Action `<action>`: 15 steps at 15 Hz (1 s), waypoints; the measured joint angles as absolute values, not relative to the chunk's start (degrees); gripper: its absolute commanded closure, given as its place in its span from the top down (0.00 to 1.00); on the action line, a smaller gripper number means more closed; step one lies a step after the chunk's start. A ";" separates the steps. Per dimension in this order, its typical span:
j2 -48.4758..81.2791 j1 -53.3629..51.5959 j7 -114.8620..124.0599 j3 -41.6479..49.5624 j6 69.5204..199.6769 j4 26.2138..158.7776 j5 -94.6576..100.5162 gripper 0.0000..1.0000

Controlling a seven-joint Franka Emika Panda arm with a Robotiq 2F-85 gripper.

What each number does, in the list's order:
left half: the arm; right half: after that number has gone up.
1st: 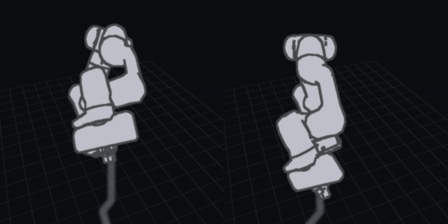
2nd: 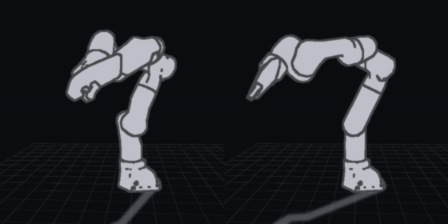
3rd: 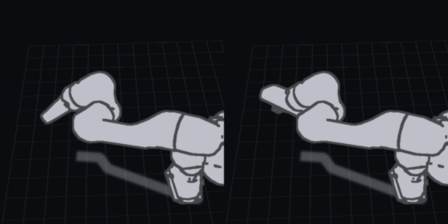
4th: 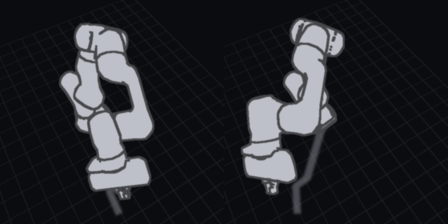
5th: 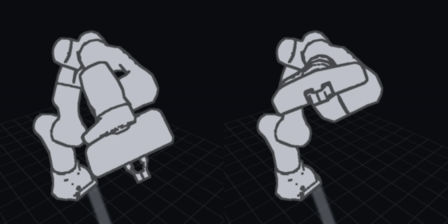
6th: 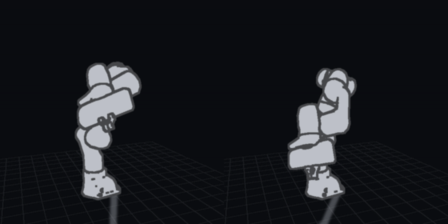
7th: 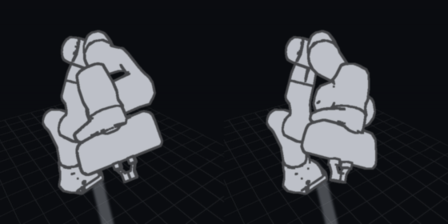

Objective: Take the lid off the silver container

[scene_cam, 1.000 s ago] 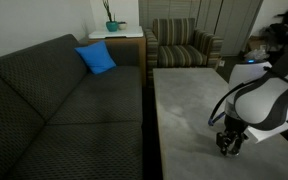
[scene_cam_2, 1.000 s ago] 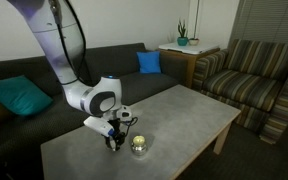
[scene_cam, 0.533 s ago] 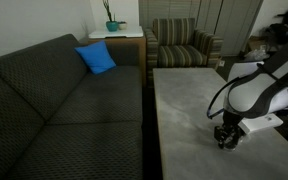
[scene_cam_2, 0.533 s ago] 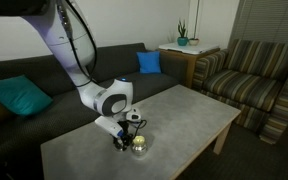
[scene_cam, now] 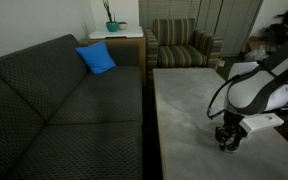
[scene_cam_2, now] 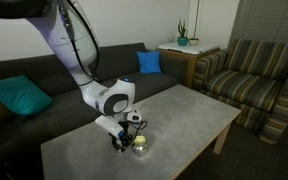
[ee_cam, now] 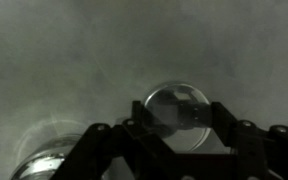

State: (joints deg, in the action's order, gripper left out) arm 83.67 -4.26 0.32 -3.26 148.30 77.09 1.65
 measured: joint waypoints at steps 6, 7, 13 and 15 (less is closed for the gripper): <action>83.67 -4.27 0.28 -3.45 146.28 76.92 1.65 0.94; 83.72 -4.28 0.28 -3.49 146.02 76.92 1.65 0.98; 84.04 -4.46 0.28 -4.06 146.02 78.04 1.65 1.00; 84.05 -4.46 0.69 -4.03 146.11 78.04 1.61 1.00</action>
State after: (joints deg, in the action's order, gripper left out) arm 84.05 -4.46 0.69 -4.03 146.11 78.04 1.61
